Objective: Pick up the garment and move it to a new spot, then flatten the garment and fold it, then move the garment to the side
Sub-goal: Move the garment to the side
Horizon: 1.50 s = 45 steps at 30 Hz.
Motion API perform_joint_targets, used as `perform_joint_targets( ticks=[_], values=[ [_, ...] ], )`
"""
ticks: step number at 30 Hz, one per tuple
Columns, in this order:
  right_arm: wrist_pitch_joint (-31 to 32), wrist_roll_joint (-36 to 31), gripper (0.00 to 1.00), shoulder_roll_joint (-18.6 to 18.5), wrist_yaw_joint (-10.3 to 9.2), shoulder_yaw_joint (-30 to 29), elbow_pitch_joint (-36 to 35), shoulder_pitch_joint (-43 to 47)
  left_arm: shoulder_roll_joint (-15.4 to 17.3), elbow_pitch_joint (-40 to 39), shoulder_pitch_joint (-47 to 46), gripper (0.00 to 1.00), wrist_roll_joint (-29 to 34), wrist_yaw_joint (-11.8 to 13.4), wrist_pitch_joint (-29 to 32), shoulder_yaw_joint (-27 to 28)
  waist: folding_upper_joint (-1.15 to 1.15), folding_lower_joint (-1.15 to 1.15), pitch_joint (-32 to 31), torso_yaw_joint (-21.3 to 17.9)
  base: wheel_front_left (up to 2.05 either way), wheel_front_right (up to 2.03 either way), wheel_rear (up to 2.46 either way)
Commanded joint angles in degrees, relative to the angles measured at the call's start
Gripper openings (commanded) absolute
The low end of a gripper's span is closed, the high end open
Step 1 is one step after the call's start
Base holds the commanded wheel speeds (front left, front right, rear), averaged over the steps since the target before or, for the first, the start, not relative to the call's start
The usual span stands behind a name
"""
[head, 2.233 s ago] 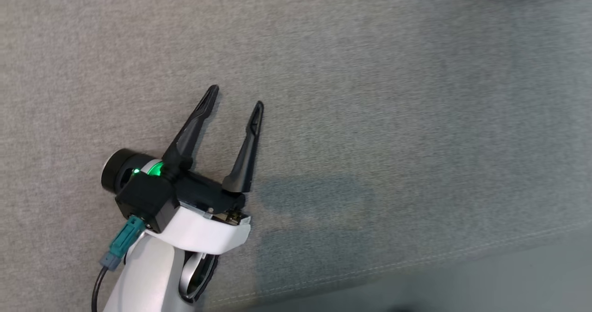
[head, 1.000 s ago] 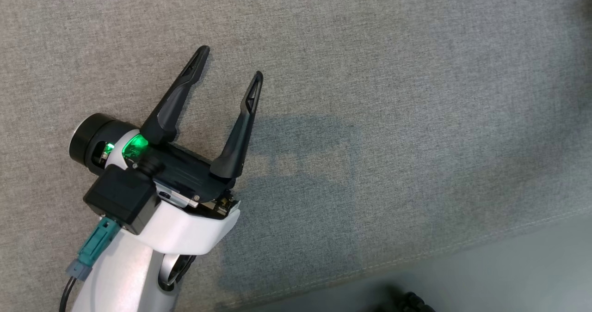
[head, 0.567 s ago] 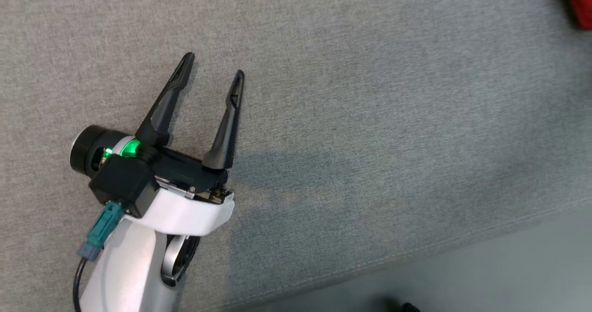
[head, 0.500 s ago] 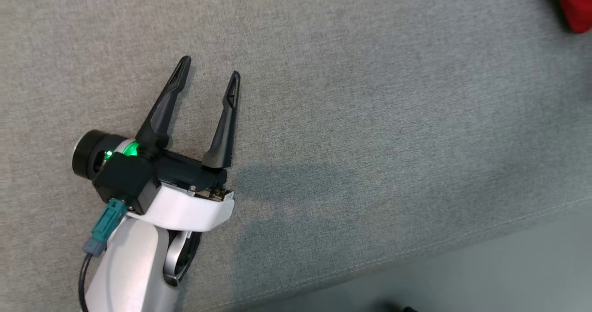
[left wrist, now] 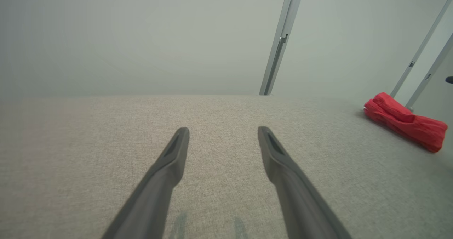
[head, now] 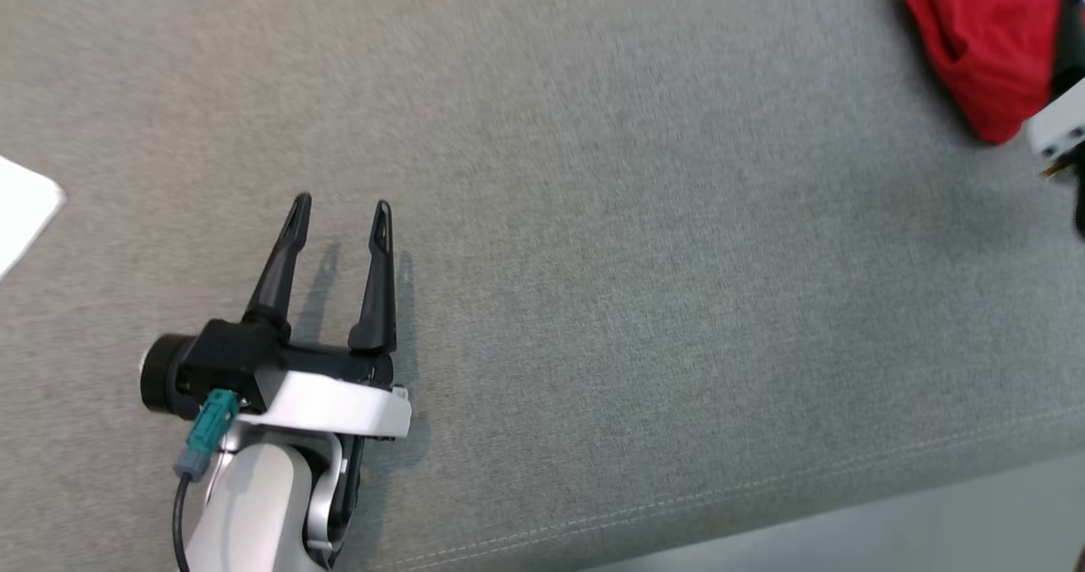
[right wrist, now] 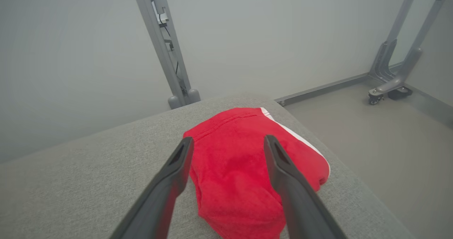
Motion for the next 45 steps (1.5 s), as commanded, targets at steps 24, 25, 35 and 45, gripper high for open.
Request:
perform_joint_targets(
  ticks=[24,25,35,45],
  values=[
    [-1.1,-30.6,1.00,13.4,0.07,-19.3,-56.6,49.5,-1.1,-0.2,9.1,1.00,1.8,-0.2,-0.7,1.3,0.00,0.00,-21.8,11.5,0.00,0.00,0.00],
    [-1.1,-30.5,1.00,13.9,0.07,-19.7,-57.9,50.9,-1.1,-0.3,9.5,1.00,2.3,-0.4,-0.7,1.2,0.00,0.00,-22.1,11.8,0.00,0.00,0.00],
    [-1.1,-33.1,1.00,15.8,0.07,-21.0,-70.1,62.7,-1.3,-0.5,12.1,1.00,3.3,-1.3,-0.8,1.0,0.00,0.00,-24.5,14.8,0.00,0.00,0.00],
    [-1.1,-34.0,1.00,16.7,0.07,-18.7,-73.5,70.3,-1.3,-1.4,13.8,1.00,3.9,-1.7,-0.8,-0.6,0.00,0.00,-24.9,16.3,0.00,0.00,0.00]
  ],
)
